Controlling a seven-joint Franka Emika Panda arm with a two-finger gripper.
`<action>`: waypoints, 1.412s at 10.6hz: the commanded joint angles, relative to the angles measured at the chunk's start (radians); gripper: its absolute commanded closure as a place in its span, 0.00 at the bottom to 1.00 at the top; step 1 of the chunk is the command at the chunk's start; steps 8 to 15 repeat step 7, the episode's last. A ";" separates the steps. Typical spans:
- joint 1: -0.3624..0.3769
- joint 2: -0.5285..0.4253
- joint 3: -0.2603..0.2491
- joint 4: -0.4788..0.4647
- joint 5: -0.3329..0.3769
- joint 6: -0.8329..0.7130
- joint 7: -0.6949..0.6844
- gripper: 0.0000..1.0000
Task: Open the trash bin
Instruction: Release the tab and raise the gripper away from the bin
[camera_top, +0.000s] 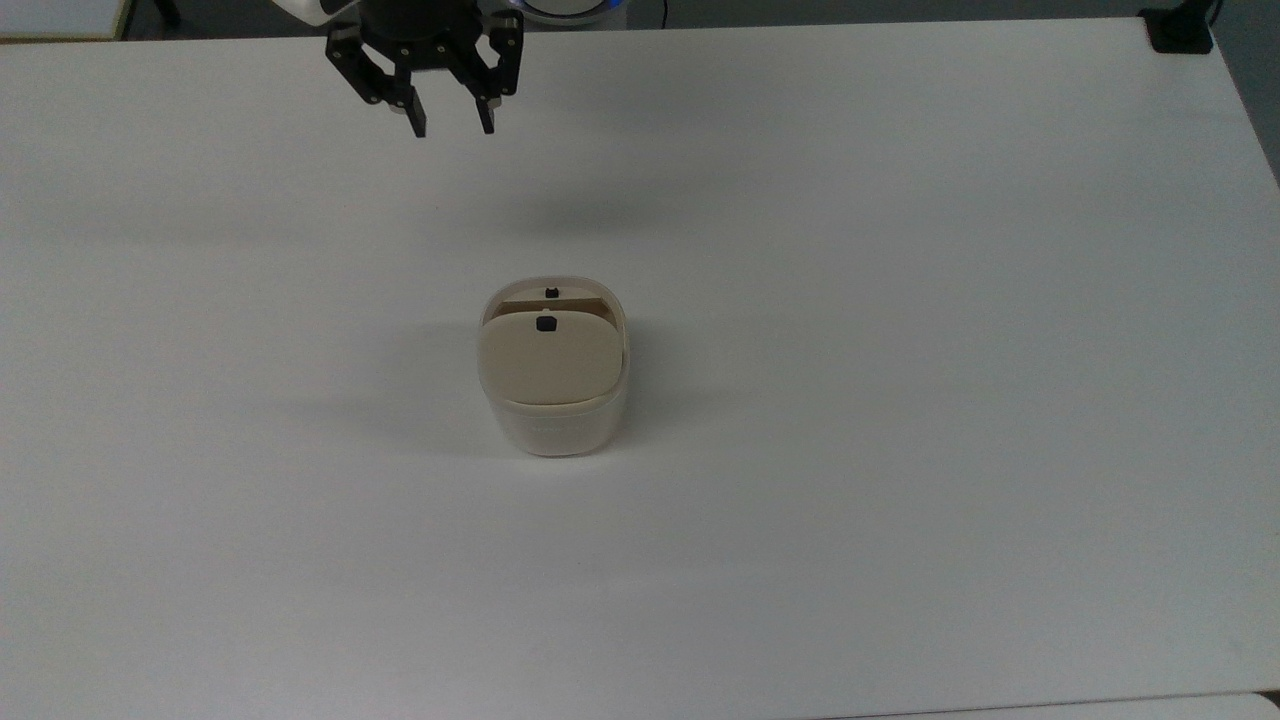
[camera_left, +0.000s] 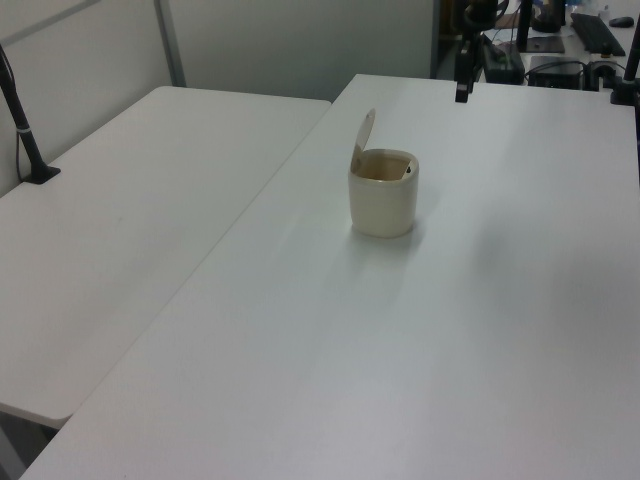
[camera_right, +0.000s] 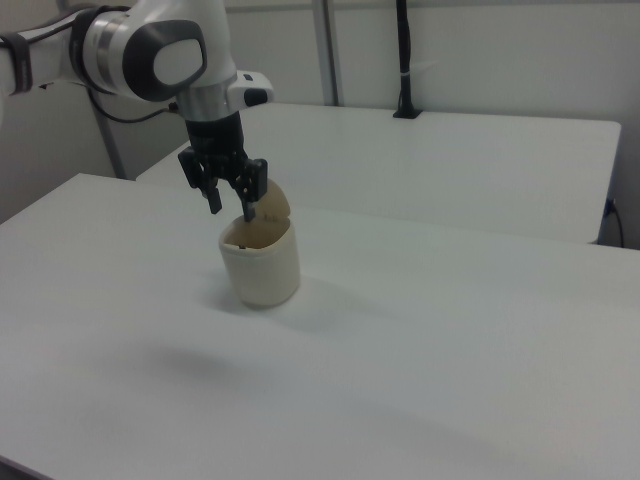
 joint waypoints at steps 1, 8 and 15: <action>-0.003 -0.045 -0.004 -0.031 -0.028 -0.020 -0.009 0.00; -0.003 -0.045 -0.016 -0.024 -0.069 -0.033 -0.008 0.00; -0.003 -0.045 -0.016 -0.024 -0.069 -0.033 -0.008 0.00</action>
